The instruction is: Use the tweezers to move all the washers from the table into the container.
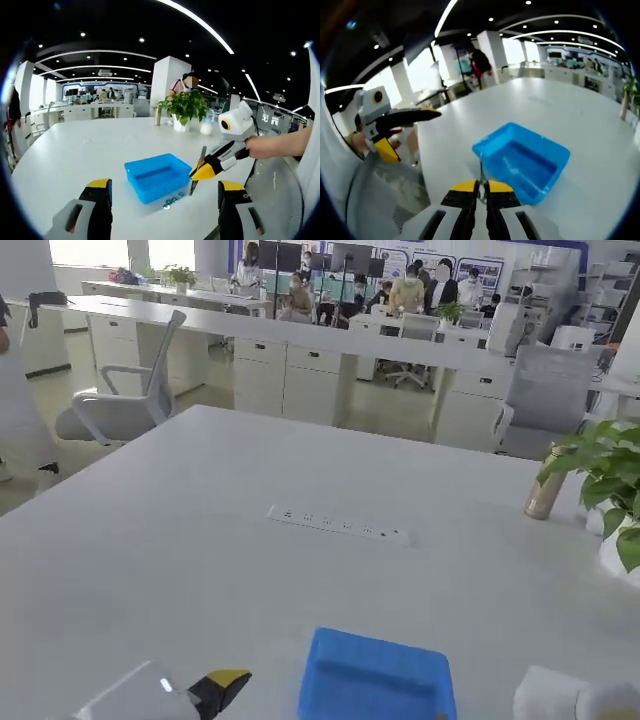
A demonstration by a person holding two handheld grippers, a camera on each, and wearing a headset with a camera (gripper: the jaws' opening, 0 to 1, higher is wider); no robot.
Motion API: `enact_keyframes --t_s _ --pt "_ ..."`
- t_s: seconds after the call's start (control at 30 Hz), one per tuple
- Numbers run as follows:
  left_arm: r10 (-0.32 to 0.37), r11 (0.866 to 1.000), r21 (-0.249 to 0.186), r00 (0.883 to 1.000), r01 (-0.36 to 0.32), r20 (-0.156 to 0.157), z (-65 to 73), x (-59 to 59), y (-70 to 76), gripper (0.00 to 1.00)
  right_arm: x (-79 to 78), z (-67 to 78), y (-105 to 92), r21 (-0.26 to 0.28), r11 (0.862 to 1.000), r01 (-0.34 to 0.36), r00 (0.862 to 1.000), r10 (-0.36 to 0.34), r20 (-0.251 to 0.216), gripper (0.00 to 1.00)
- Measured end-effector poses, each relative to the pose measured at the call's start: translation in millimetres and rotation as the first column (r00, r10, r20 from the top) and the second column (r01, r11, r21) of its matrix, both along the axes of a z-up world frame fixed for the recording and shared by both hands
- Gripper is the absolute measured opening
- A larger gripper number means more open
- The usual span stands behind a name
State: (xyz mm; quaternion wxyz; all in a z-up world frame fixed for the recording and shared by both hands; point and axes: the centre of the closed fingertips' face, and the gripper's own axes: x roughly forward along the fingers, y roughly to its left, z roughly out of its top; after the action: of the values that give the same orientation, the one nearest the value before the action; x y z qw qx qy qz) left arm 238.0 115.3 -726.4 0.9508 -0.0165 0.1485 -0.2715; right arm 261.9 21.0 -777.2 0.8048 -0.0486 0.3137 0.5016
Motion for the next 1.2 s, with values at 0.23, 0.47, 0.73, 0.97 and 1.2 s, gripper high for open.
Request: enact_keyframes --t_s 0.23,0.47,0.73,0.97,1.2 --pt "-0.006 0.999 -0.045 1.0 0.007 0.008 1.9 1.5 -1.1 0.99 16.8 24.8 -7.7 0.024 0.999 0.036 0.999 -0.037 0.025 0.03" --pt "0.015 1.0 0.015 0.999 -0.016 0.034 1.5 2.7 3.3 0.99 38.6 36.5 -17.7 0.039 0.996 0.078 0.996 -0.079 0.044 0.03" --pt "0.024 0.999 0.046 0.998 -0.027 0.056 1.6 4.6 6.6 0.99 73.6 32.2 -24.6 0.026 0.989 0.142 0.988 -0.144 0.059 0.03" --pt "0.026 0.998 0.063 0.998 -0.029 0.055 -0.9 5.7 8.3 0.97 99.0 12.6 -27.4 -0.004 0.985 0.174 0.984 -0.174 0.038 0.03" --pt "0.02 0.997 0.071 0.999 -0.023 0.048 -2.9 5.1 8.1 0.96 111.2 -15.6 -27.2 -0.062 0.98 0.189 0.982 -0.189 0.002 0.03"
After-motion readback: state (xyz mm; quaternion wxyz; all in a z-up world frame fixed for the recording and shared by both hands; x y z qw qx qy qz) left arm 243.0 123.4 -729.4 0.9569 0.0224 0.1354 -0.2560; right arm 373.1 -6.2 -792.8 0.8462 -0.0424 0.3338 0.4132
